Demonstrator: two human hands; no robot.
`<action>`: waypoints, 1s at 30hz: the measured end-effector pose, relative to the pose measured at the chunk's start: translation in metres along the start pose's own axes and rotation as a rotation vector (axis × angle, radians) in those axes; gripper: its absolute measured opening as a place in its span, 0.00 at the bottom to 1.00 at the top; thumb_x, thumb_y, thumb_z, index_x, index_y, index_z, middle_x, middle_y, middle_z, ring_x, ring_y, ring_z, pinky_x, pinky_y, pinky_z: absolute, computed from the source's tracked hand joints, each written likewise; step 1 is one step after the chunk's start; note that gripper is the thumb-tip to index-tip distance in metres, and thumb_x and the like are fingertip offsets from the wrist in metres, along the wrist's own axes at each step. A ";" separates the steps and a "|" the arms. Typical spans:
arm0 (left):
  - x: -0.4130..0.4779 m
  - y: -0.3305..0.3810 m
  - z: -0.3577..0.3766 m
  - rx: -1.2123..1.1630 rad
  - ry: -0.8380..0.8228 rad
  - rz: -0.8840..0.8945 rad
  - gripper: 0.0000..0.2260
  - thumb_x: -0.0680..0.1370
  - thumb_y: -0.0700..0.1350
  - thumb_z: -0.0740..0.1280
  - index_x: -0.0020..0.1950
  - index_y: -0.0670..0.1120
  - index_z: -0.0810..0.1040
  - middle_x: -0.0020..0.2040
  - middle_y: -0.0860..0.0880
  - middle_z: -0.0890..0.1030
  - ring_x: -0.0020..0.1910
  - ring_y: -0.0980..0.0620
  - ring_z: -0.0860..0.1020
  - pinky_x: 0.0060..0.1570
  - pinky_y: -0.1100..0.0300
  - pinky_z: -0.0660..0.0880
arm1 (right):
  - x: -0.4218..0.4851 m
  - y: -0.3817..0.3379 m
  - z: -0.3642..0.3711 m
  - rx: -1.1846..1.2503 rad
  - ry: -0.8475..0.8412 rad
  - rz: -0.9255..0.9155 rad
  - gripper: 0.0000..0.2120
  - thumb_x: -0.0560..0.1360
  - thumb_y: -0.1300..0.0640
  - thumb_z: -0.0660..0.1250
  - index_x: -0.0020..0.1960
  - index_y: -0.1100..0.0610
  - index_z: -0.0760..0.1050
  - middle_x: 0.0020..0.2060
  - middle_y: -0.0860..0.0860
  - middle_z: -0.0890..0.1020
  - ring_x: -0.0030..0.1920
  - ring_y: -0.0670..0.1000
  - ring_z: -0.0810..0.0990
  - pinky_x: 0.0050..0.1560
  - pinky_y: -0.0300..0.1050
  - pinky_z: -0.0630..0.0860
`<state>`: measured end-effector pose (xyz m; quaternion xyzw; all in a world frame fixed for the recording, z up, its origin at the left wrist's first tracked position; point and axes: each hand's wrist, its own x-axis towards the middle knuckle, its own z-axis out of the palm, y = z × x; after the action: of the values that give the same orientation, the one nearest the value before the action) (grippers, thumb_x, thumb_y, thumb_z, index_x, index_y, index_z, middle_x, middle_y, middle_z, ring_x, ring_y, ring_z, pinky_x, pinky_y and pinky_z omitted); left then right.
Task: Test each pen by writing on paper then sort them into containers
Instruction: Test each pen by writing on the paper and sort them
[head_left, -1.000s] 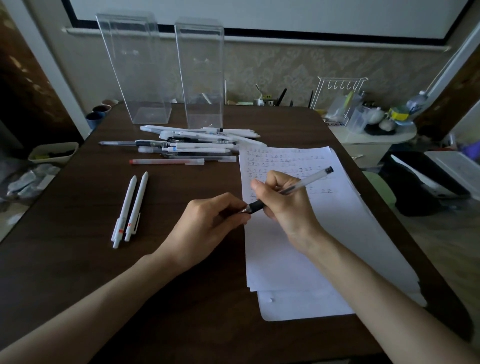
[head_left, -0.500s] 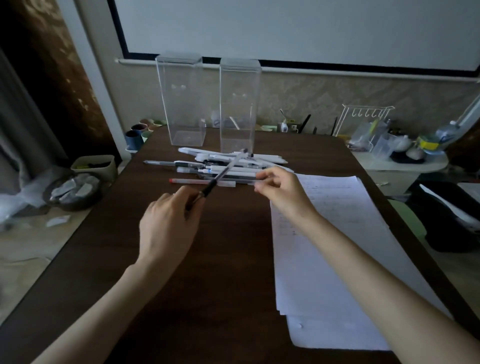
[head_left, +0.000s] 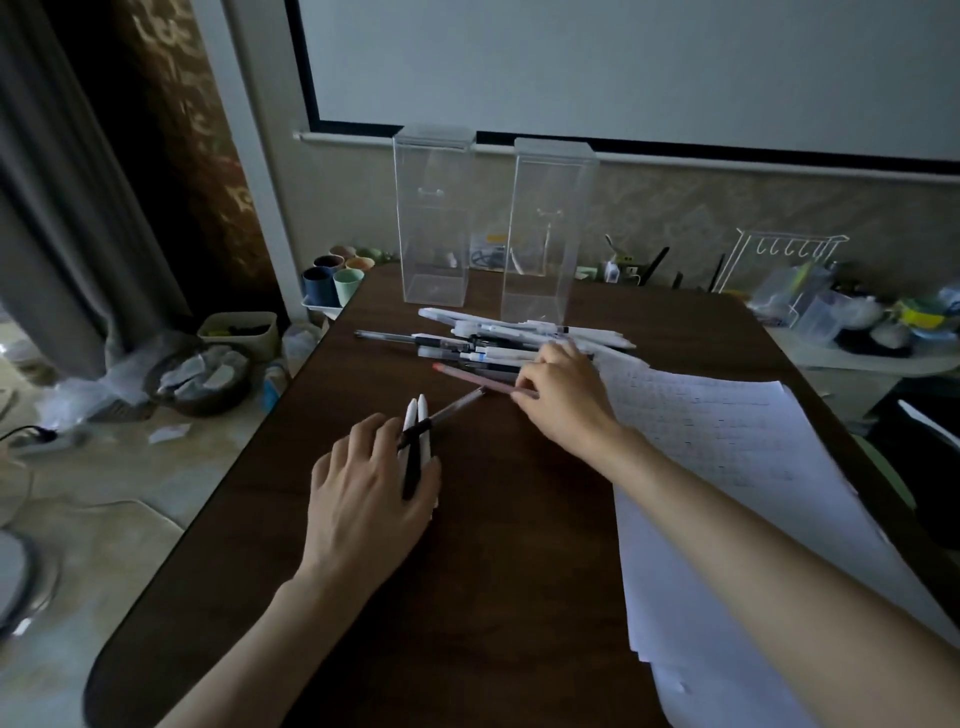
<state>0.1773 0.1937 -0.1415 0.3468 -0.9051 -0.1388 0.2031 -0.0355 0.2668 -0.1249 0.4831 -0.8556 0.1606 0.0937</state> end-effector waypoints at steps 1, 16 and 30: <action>0.000 0.000 0.000 0.014 -0.022 0.012 0.27 0.76 0.60 0.59 0.71 0.47 0.65 0.71 0.47 0.67 0.68 0.47 0.67 0.64 0.52 0.64 | -0.004 0.003 -0.006 -0.010 0.029 0.022 0.08 0.76 0.54 0.65 0.50 0.58 0.79 0.52 0.53 0.76 0.58 0.54 0.69 0.56 0.44 0.65; 0.006 0.056 0.007 0.025 0.011 0.465 0.24 0.75 0.62 0.54 0.58 0.46 0.78 0.57 0.48 0.78 0.57 0.47 0.75 0.59 0.50 0.69 | -0.121 0.067 -0.084 1.022 -0.033 0.416 0.04 0.74 0.63 0.67 0.41 0.59 0.78 0.30 0.49 0.80 0.33 0.43 0.77 0.37 0.32 0.72; 0.009 0.130 0.067 -0.434 -0.141 0.614 0.10 0.79 0.39 0.61 0.60 0.40 0.71 0.50 0.45 0.75 0.46 0.51 0.75 0.44 0.63 0.71 | -0.133 0.071 -0.061 1.275 0.055 0.311 0.02 0.70 0.60 0.66 0.42 0.55 0.77 0.29 0.51 0.77 0.32 0.52 0.69 0.32 0.40 0.64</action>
<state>0.0659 0.2880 -0.1468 -0.0020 -0.9282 -0.2833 0.2412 -0.0275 0.4288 -0.1232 0.3105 -0.6498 0.6601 -0.2134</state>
